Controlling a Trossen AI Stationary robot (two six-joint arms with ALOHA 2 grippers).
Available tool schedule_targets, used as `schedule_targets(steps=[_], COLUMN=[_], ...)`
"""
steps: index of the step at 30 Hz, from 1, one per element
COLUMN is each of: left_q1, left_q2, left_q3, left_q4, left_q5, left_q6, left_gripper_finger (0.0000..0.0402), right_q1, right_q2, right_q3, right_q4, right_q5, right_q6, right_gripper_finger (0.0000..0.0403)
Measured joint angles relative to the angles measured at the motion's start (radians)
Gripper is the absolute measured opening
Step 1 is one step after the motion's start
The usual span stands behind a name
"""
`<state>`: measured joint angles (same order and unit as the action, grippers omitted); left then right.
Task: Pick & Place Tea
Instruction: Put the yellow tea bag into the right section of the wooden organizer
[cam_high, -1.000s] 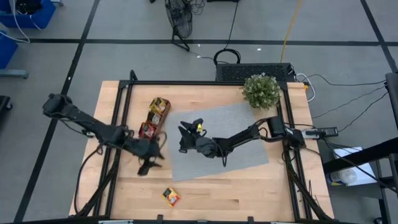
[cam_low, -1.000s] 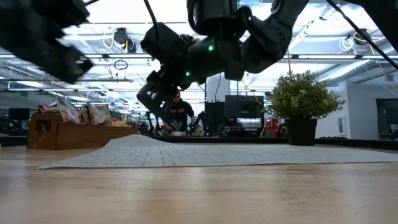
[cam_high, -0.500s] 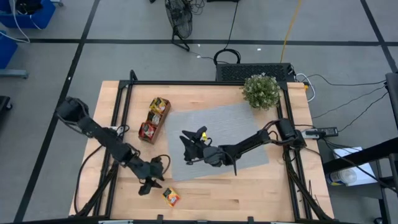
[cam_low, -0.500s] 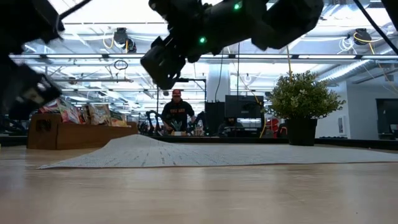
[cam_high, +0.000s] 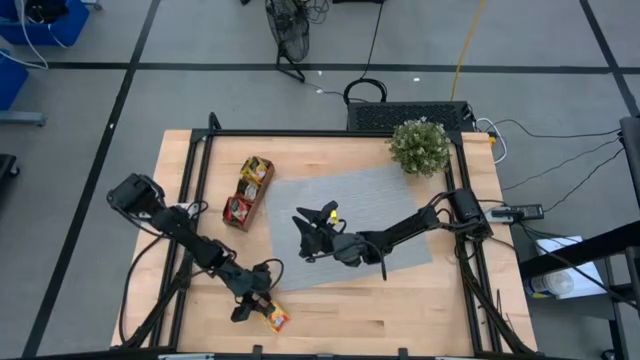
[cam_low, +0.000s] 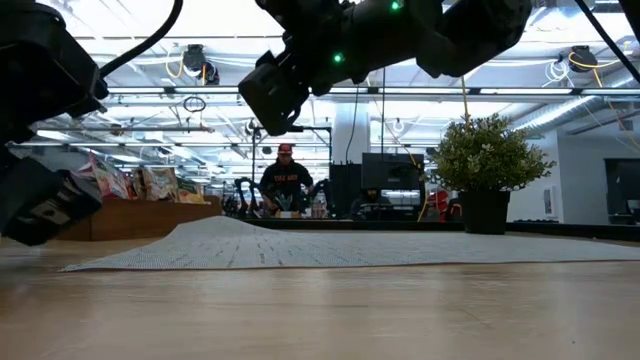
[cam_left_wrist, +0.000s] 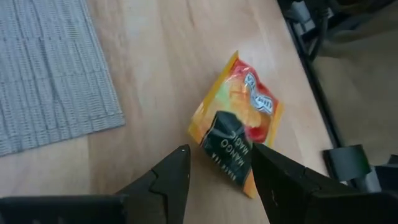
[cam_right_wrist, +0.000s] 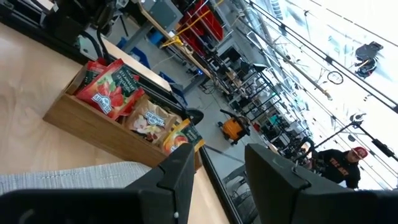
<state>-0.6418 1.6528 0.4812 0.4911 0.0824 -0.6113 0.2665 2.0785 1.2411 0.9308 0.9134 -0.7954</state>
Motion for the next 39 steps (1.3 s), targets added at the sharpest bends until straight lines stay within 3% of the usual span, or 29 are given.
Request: schedule_targets(steps=[16, 19, 24, 30, 33, 35, 39], left_q1=[0.001, 0.001, 0.013, 0.038, 0.049, 0.051, 0.056], left_q2=[0.018, 0.018, 0.018, -0.006, -0.094, -0.176, -0.341], left_q3=[0.000, 0.000, 0.000, 0.003, 0.057, 0.116, 0.325], left_q4=[0.038, 0.038, 0.035, 0.006, -0.144, -0.344, -0.838], left_q5=[0.003, 0.003, 0.004, 0.015, 0.021, -0.011, -0.201], left_q6=[0.027, 0.062, 0.123, 0.073, 0.060, 0.091, 0.171], left_gripper_finger=[0.0165, 0.0127, 0.0017, 0.0004, 0.0003, 0.0002, 0.0002], right_q1=[0.000, 0.000, -0.001, -0.001, -0.001, -0.001, -0.003], right_q2=[0.000, 0.000, 0.000, 0.000, 0.000, 0.000, 0.000], right_q3=[0.000, 0.000, 0.000, 0.000, 0.000, 0.000, 0.000], right_q4=[0.000, 0.000, 0.000, 0.000, 0.000, 0.000, 0.000], right_q5=[-0.001, -0.001, -0.001, 0.000, 0.001, 0.002, 0.003], right_q6=[0.006, 0.005, 0.006, 0.005, 0.004, 0.003, 0.002], right_gripper_finger=[0.0128, 0.0128, 0.0128, 0.0128, 0.0128, 0.0128, 0.0128])
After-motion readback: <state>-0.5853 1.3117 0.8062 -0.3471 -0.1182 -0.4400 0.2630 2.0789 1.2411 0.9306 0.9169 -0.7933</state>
